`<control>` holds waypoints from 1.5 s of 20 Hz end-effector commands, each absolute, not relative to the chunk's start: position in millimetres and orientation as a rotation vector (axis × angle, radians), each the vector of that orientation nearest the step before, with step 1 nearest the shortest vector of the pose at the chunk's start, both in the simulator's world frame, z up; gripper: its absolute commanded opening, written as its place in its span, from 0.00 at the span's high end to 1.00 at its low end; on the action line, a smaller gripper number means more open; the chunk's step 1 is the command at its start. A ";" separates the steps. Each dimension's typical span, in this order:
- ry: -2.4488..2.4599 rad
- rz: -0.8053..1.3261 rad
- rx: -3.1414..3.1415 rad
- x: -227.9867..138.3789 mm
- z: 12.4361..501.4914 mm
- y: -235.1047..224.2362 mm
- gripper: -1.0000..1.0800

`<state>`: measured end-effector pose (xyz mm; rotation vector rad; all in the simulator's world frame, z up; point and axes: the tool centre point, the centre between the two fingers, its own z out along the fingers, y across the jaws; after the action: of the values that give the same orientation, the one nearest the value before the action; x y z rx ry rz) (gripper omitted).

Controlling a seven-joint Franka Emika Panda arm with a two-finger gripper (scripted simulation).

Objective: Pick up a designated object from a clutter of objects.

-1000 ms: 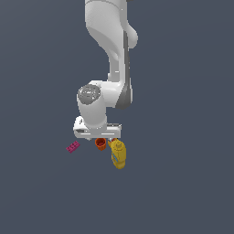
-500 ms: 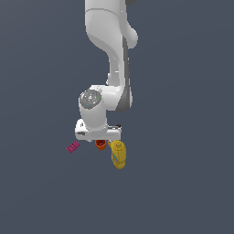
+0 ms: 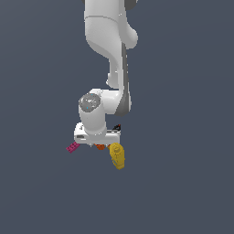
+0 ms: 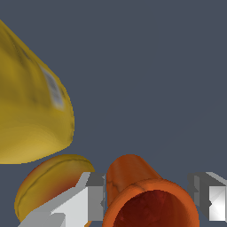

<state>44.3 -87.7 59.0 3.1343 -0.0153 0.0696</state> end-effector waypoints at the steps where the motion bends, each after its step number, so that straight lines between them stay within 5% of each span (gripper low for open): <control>1: -0.008 -0.001 3.142 28.7 37.8 -82.9 1.00; 17: -0.011 0.076 3.134 42.1 70.8 -77.7 1.00; 30: -0.010 0.056 3.135 13.5 143.4 -12.3 1.00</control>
<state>17.9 -23.0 131.0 3.1352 -0.0114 0.0565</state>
